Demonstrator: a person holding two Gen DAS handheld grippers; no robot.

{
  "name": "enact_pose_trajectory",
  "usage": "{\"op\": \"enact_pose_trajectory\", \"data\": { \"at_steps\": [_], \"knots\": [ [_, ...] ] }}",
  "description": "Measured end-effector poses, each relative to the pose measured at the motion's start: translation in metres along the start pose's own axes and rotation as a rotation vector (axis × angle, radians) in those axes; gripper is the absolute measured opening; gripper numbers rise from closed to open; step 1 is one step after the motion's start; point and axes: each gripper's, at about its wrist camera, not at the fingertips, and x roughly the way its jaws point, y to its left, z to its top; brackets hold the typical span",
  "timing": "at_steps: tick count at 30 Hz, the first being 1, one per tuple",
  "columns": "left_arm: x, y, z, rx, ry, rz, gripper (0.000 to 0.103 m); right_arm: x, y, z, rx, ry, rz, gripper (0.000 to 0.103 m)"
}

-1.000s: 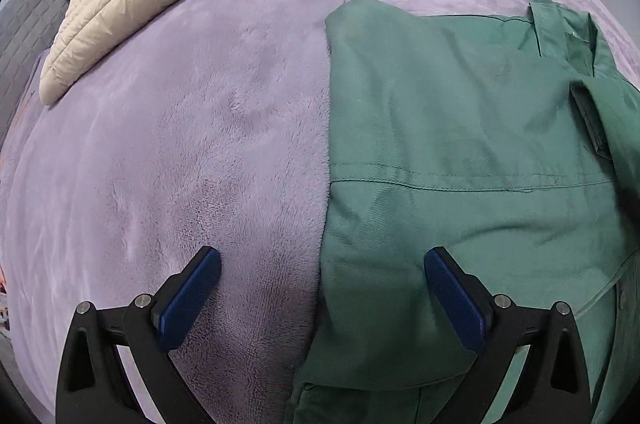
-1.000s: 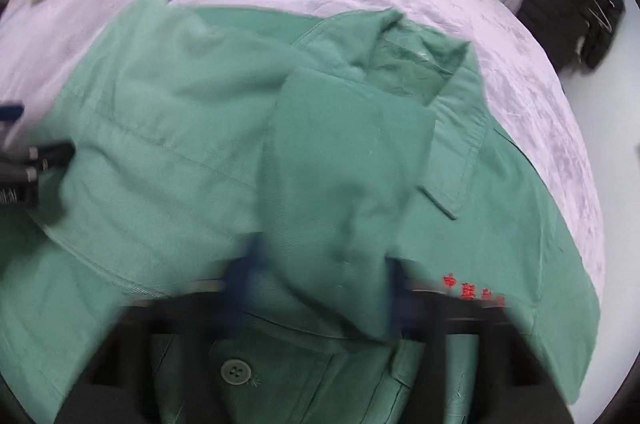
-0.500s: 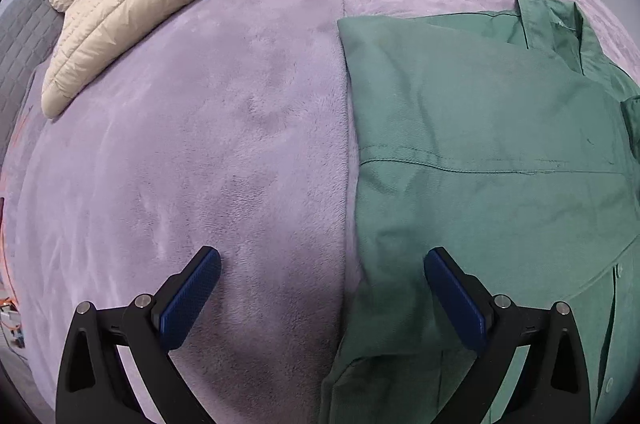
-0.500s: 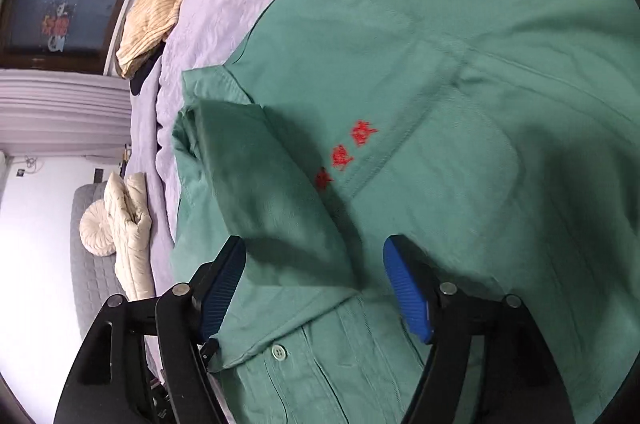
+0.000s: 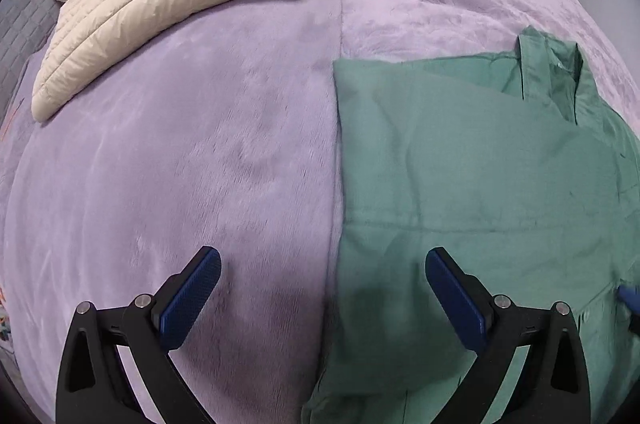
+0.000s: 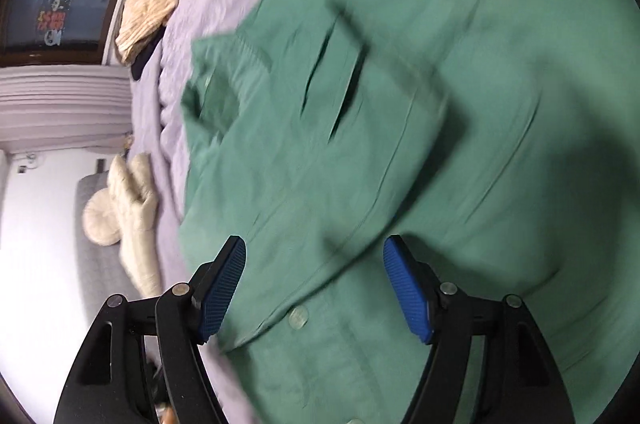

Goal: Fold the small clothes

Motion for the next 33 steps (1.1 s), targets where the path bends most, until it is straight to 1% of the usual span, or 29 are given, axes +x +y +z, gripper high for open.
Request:
{"op": "enact_pose_trajectory", "data": {
  "at_steps": [2,4,7,8,9,10,11,12,13,14,15,16,17,19,21,22,23,25,26,27,28,30,33],
  "knots": [
    [0.009,-0.002,0.022,-0.005,-0.006,-0.017,0.102,0.025,0.013,-0.023,-0.006,0.07,0.071,0.075],
    [0.024,-0.008,0.042,-0.002,0.024,-0.051,0.102,0.055,0.025,-0.048,0.007,0.149,0.153,0.075],
    [0.045,-0.014,0.062,-0.01,0.054,-0.054,0.102,0.098,0.045,-0.08,0.024,0.244,0.225,0.075],
    [0.052,-0.014,0.068,-0.01,0.057,-0.057,0.092,0.113,0.052,-0.089,0.018,0.266,0.233,0.075],
    [0.056,-0.014,0.072,-0.012,0.063,-0.06,0.078,0.127,0.058,-0.096,0.014,0.281,0.23,0.075],
    [0.058,-0.013,0.075,-0.013,0.068,-0.057,0.07,0.139,0.062,-0.101,0.019,0.284,0.23,0.075],
    [0.058,-0.012,0.077,-0.01,0.064,-0.057,0.046,0.147,0.065,-0.103,0.03,0.28,0.23,0.074],
    [0.057,-0.012,0.08,0.003,0.062,-0.081,0.009,0.155,0.066,-0.103,0.047,0.269,0.229,0.056],
    [0.056,-0.009,0.083,0.008,0.071,-0.101,0.009,0.161,0.065,-0.103,0.066,0.27,0.223,0.032],
    [0.052,-0.005,0.085,0.012,0.067,-0.124,0.009,0.165,0.063,-0.105,0.099,0.277,0.224,0.003],
    [0.047,-0.002,0.087,0.031,0.055,-0.144,0.008,0.166,0.064,-0.107,0.116,0.273,0.245,0.003],
    [0.043,0.001,0.088,0.055,0.043,-0.146,0.008,0.166,0.069,-0.112,0.094,0.273,0.251,0.002],
    [0.041,0.004,0.089,0.084,0.03,-0.134,0.001,0.167,0.074,-0.116,0.069,0.273,0.25,0.002],
    [0.046,0.007,0.088,0.129,0.036,-0.086,0.001,0.177,0.076,-0.129,0.058,0.294,0.243,0.002],
    [0.056,0.013,0.088,0.125,0.063,-0.067,0.001,0.189,0.071,-0.136,0.067,0.307,0.205,0.002],
    [0.057,0.015,0.088,0.12,0.06,-0.064,0.001,0.193,0.067,-0.138,0.051,0.306,0.167,0.002],
    [0.056,0.016,0.089,0.115,0.056,-0.057,0.001,0.194,0.064,-0.137,0.042,0.314,0.149,0.005],
    [0.051,0.016,0.091,0.113,0.048,-0.035,0.001,0.19,0.062,-0.136,0.039,0.352,0.148,0.006],
    [0.046,0.016,0.092,0.112,0.041,-0.03,0.001,0.187,0.064,-0.135,0.019,0.374,0.133,0.01],
    [0.04,0.014,0.092,0.11,0.033,-0.029,0.001,0.181,0.067,-0.133,-0.013,0.389,0.118,0.018],
    [0.032,0.014,0.094,0.105,0.021,-0.038,0.001,0.17,0.07,-0.129,-0.057,0.389,0.108,0.023],
    [0.015,0.014,0.094,0.094,-0.01,-0.052,0.001,0.14,0.073,-0.119,-0.133,0.346,0.088,0.052],
    [-0.008,0.005,0.087,0.102,-0.033,-0.085,0.001,0.089,0.074,-0.088,-0.238,0.202,0.012,0.054]
  ]
}}
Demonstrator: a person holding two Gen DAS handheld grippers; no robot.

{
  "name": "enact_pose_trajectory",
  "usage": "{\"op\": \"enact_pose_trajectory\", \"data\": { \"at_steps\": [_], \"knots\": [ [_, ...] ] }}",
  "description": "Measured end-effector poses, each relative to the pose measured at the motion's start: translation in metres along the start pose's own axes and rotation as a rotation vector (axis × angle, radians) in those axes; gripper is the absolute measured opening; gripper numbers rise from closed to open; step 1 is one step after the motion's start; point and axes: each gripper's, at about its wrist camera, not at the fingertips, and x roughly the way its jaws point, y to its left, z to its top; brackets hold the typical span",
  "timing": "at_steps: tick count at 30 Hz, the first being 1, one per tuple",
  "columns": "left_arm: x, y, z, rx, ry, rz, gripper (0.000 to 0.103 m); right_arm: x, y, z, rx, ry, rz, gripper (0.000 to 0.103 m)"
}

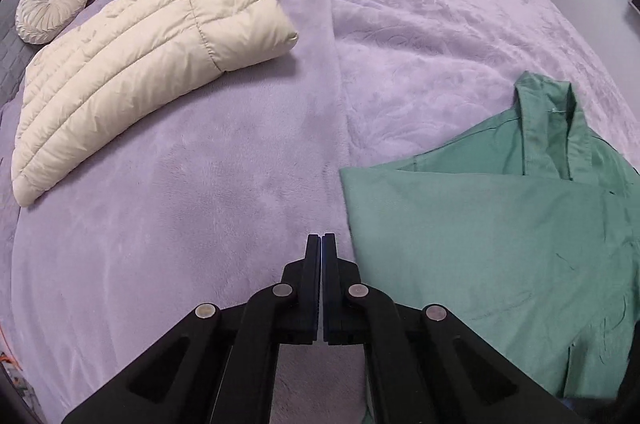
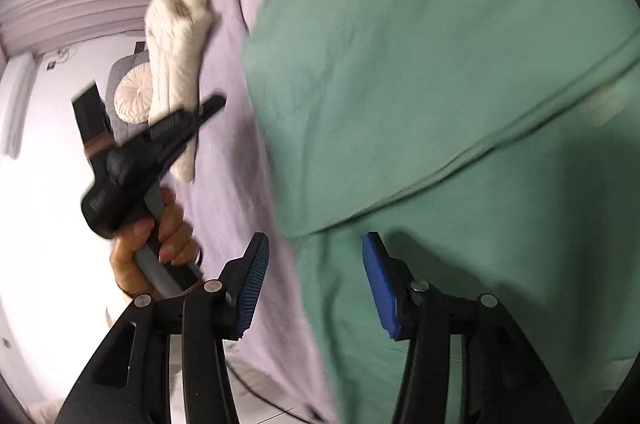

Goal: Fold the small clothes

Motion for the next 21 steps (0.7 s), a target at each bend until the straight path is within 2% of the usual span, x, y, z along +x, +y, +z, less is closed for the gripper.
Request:
{"op": "enact_pose_trajectory", "data": {
  "at_steps": [2,3,5,7,10,12,14,15,19,21],
  "knots": [
    [-0.011,-0.014,-0.009,0.01,0.003,-0.011,0.001,-0.041,-0.012,0.018,-0.035,-0.113,-0.108,0.048],
    [-0.015,-0.024,-0.017,0.02,0.009,-0.016,0.001,-0.057,-0.018,0.027,-0.045,-0.158,-0.147,0.04],
    [-0.023,-0.043,-0.037,0.036,0.031,-0.021,0.001,-0.083,-0.031,0.048,-0.064,-0.224,-0.25,0.03],
    [-0.014,-0.059,-0.055,0.036,0.076,-0.018,0.001,-0.1,-0.044,0.067,-0.064,-0.257,-0.327,0.029],
    [0.0,-0.061,-0.086,0.015,0.149,0.006,0.001,-0.108,-0.075,0.091,-0.036,-0.235,-0.486,0.029],
    [0.0,-0.061,-0.095,0.017,0.143,0.033,0.001,-0.119,-0.087,0.092,0.016,-0.247,-0.454,0.017],
    [-0.007,-0.062,-0.098,0.028,0.148,0.054,0.001,-0.135,-0.097,0.087,0.057,-0.273,-0.428,0.017],
    [-0.01,-0.062,-0.098,0.031,0.157,0.061,0.001,-0.141,-0.099,0.084,0.071,-0.28,-0.42,0.025],
    [-0.024,-0.067,-0.098,0.034,0.18,0.077,0.001,-0.156,-0.105,0.061,0.104,-0.268,-0.374,0.031],
    [-0.033,-0.074,-0.099,0.039,0.182,0.08,0.001,-0.17,-0.108,0.042,0.116,-0.262,-0.361,0.042]
  ]
}}
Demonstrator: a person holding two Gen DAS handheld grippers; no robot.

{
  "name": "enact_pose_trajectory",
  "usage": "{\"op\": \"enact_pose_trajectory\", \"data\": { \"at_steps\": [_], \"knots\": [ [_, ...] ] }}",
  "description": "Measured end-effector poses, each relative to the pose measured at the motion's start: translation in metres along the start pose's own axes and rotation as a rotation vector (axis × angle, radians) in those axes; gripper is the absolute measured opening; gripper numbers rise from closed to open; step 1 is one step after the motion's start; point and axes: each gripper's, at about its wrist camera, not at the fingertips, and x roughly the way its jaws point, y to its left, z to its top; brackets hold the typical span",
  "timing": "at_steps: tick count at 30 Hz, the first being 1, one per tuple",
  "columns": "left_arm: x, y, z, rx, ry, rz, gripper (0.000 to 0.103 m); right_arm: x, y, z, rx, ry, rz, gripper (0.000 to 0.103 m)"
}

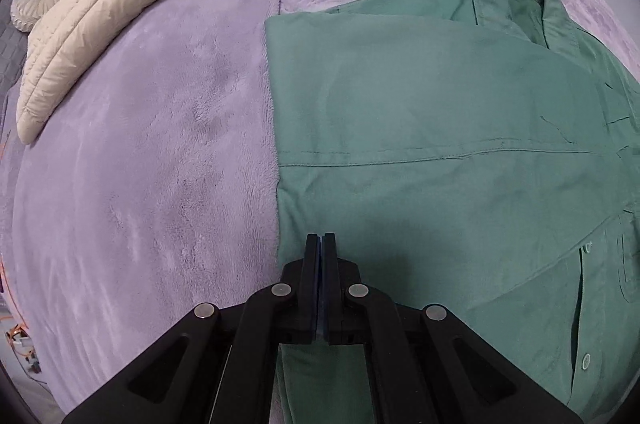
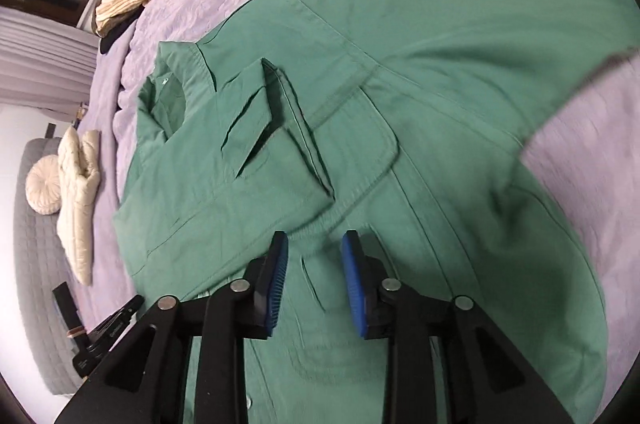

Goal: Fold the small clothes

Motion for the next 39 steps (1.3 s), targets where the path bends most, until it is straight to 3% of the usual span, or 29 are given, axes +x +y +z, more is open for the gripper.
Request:
{"op": "enact_pose_trajectory", "data": {
  "at_steps": [11,16,22,26,38,39],
  "knots": [
    [-0.058,-0.074,-0.028,0.064,0.031,-0.1,0.001,-0.049,-0.016,-0.041,0.045,0.014,0.045,0.06],
    [-0.076,-0.111,-0.043,0.095,0.039,-0.144,0.001,-0.065,-0.025,-0.047,0.071,0.009,0.059,0.062],
    [-0.081,-0.139,-0.045,0.12,0.065,-0.179,0.001,-0.08,-0.041,-0.046,0.107,-0.012,0.069,0.062],
    [-0.077,-0.154,-0.041,0.131,0.085,-0.183,0.001,-0.087,-0.05,-0.043,0.116,-0.025,0.076,0.077],
    [-0.076,-0.206,-0.03,0.196,0.119,-0.172,0.001,-0.095,-0.086,-0.021,0.158,-0.017,0.084,0.077],
    [-0.076,-0.21,-0.029,0.194,0.12,-0.178,0.008,-0.095,-0.088,-0.018,0.159,-0.014,0.084,0.077]
  ]
}}
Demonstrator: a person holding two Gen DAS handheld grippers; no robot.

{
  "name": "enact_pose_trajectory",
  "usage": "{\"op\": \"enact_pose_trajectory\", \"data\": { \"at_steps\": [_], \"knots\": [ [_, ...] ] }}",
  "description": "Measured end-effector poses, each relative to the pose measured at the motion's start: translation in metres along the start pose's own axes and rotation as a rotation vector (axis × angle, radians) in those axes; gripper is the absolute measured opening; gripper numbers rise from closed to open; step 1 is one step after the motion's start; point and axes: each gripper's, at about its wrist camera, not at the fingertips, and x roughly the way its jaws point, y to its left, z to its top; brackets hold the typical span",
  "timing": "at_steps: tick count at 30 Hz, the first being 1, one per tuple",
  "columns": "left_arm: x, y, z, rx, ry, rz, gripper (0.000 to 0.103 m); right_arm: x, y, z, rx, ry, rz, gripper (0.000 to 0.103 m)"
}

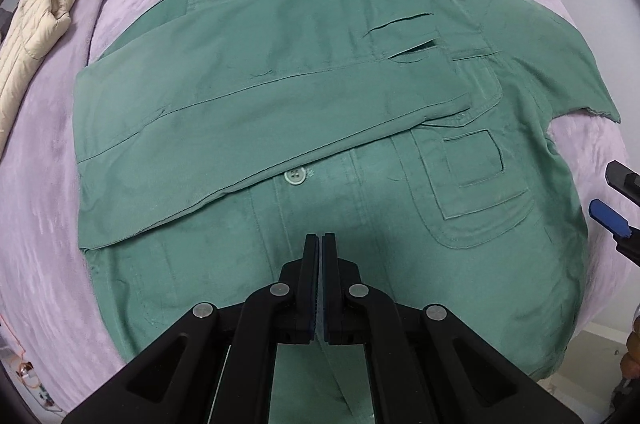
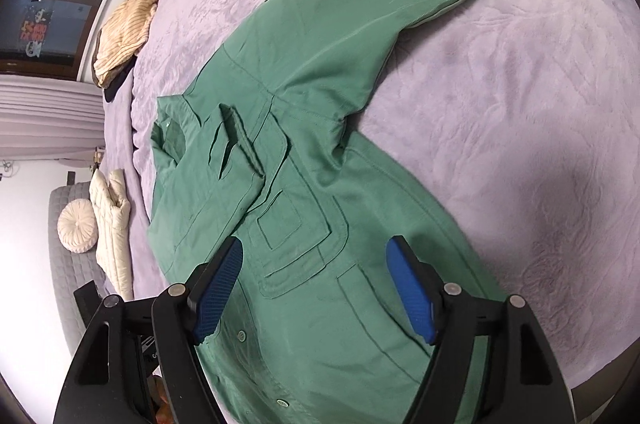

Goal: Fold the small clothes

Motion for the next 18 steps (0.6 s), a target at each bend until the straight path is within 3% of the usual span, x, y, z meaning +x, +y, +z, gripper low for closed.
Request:
{"op": "enact_pose_trajectory", "data": {
  "at_steps": [1,2,9,15,18],
  "knots": [
    [0.0,-0.003,0.002,-0.004,0.002,-0.006,0.028,-0.001,-0.002,0.003,0.0,0.002,0.002,0.077],
    [0.0,-0.006,0.004,-0.009,0.008,-0.006,0.103,-0.001,-0.003,0.006,0.0,0.003,0.003,0.077],
    [0.045,-0.028,0.005,-0.036,0.001,0.016,0.103,-0.009,-0.014,0.028,0.006,-0.002,0.014,0.077],
    [0.082,-0.039,0.004,-0.034,-0.035,0.129,0.103,-0.02,-0.037,0.053,0.041,-0.036,0.012,0.077],
    [0.118,-0.042,0.004,-0.043,0.049,0.106,0.103,-0.028,-0.059,0.07,0.094,-0.067,0.019,0.077]
  ]
}}
